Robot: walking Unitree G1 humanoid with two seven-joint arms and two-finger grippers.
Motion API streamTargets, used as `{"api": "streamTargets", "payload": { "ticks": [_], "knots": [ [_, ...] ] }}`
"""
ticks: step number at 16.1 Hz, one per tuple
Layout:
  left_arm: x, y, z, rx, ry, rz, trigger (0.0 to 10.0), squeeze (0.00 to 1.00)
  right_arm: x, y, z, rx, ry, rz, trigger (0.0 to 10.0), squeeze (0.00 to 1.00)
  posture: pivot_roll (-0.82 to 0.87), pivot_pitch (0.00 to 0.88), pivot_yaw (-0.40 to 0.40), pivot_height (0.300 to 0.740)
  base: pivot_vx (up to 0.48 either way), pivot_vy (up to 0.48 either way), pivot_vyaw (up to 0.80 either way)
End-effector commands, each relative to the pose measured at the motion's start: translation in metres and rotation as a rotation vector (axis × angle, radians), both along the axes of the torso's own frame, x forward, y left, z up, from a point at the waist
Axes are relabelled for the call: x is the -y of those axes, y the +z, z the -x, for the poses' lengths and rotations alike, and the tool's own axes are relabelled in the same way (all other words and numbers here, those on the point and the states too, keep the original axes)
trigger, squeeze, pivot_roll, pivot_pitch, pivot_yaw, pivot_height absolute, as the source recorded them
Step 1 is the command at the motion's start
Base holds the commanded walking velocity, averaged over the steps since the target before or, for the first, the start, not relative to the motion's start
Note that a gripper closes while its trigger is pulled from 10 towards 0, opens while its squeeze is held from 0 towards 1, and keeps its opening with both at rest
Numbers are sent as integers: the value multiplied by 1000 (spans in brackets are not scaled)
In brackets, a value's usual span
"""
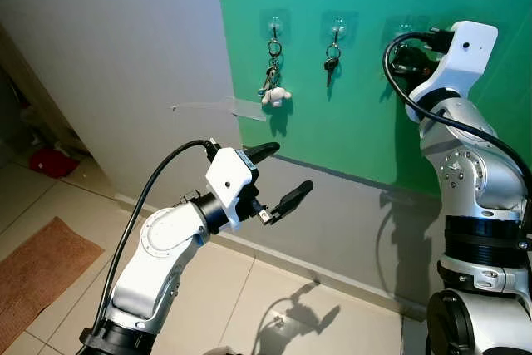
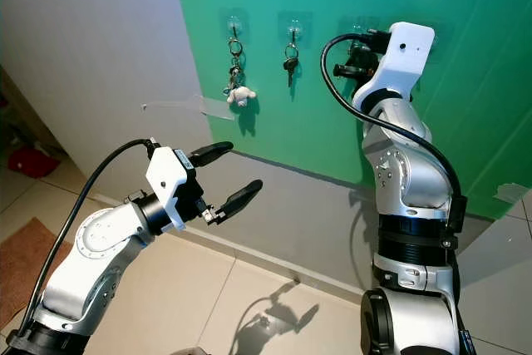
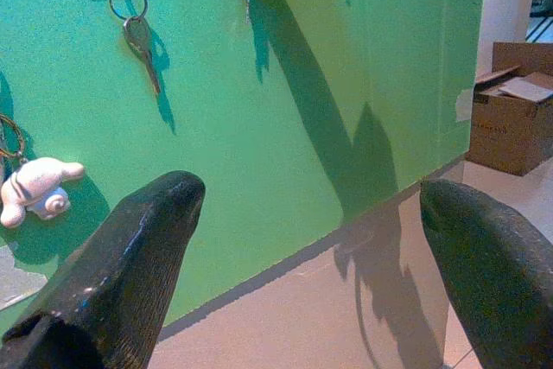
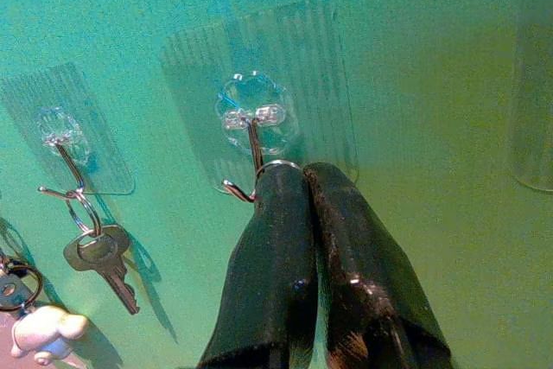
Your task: Hang keys on a hook
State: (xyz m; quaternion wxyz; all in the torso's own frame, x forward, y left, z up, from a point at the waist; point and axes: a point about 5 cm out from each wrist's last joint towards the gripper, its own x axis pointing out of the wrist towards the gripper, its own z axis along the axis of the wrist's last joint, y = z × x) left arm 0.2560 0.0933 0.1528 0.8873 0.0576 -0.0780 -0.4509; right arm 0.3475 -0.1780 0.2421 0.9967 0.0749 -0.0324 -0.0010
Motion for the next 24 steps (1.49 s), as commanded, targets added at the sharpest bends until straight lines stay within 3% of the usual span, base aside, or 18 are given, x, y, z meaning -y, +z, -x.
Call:
{"api": "streamTargets", "payload": {
  "ticks": [1, 12, 19, 22, 24],
  "knots": [
    [-4, 1, -2, 2, 4, -9, 10000, 0, -2, -1, -1, -9, 7, 20, 10000, 0, 18, 0, 56, 740, 0, 0, 0],
    [-1, 3, -3, 12, -14, -10, 10000, 0, -9, 18, 12, 153, 92, 99, 10000, 0, -3, 0, 77, 740, 0, 0, 0],
    [0, 5, -2, 10, -16, -7, 10000, 0, -9, 2, 12, 45, 133, 126, 10000, 0, 1, 0, 70, 740, 0, 0, 0],
    [0, 5, -2, 7, -17, -6, 10000, 0, -7, 0, 12, 36, 123, 104, 10000, 0, 0, 0, 72, 740, 0, 0, 0],
    [-1, 4, -1, 3, -21, -7, 10000, 0, 1, 2, 11, 48, 53, 15, 10000, 0, 2, 0, 74, 740, 0, 0, 0]
  ]
}}
